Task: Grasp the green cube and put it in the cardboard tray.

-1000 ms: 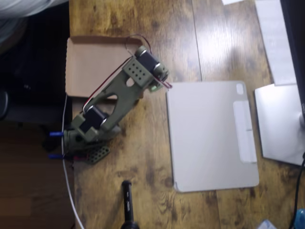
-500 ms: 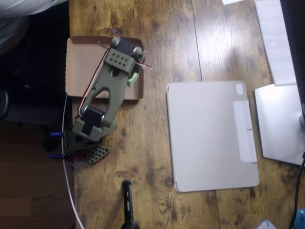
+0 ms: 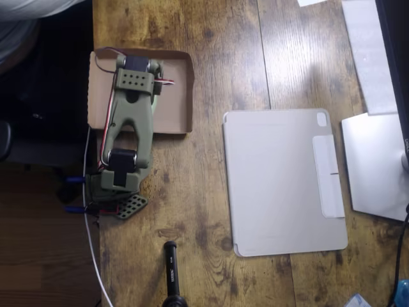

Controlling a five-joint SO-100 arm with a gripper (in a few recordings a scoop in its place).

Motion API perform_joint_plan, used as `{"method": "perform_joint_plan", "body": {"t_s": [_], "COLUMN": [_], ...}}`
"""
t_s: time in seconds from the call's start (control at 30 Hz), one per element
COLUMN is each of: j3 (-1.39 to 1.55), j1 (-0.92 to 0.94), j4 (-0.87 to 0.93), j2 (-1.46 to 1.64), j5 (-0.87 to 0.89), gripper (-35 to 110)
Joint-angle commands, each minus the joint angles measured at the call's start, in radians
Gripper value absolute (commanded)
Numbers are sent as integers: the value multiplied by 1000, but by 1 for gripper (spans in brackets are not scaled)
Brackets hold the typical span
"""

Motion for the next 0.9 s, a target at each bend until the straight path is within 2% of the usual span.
{"method": "perform_joint_plan", "body": {"t_s": [0.0,0.33,0.87], "j3": [61,83,104], "j1": [-21,2,8], "j4": [-46,-69,-78], "j2": [46,61,66], "j5": [8,-6,-44], "gripper": [13,14,27]}}
